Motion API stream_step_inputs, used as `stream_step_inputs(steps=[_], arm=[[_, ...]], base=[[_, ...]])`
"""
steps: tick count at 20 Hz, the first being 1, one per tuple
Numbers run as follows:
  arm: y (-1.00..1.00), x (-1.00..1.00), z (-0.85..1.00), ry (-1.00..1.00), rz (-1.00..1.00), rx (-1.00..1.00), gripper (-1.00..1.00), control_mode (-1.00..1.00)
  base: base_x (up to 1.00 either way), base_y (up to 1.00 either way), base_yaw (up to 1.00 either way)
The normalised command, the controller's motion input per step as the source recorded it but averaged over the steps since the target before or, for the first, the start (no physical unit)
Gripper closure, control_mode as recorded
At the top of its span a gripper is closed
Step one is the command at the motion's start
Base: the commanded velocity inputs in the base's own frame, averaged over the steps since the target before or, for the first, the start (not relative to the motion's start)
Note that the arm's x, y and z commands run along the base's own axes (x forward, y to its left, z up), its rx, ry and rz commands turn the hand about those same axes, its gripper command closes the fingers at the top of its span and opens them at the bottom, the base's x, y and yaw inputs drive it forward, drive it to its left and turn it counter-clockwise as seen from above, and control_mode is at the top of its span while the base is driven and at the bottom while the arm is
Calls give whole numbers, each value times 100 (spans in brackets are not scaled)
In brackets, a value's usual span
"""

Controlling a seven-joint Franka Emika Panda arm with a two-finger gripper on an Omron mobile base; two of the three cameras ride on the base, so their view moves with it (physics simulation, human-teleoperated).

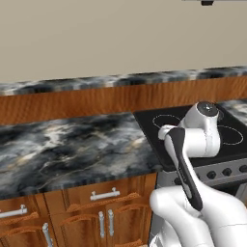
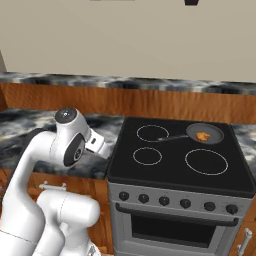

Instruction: Pick the croissant and place it on the pan. Then turn on the stove to warm the croissant.

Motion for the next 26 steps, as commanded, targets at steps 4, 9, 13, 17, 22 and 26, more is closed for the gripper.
stream_step_inputs(steps=[4, 9, 13, 17, 22, 26], arm=[[-66, -14, -16, 0, 5, 2, -100, -100], [-49, -17, -26, 0, 10, 0, -100, -100], [-49, -28, -6, -3, 14, 0, -100, -100], [-65, -27, -4, -2, 14, 0, -100, -100], [-70, -30, -12, 0, 13, 0, -100, -100], [-56, -27, -12, 0, 11, 0, -100, -100]], base=[[0, 0, 0], [0, 0, 0], [0, 0, 0], [0, 0, 0], [0, 0, 0], [0, 0, 0]])
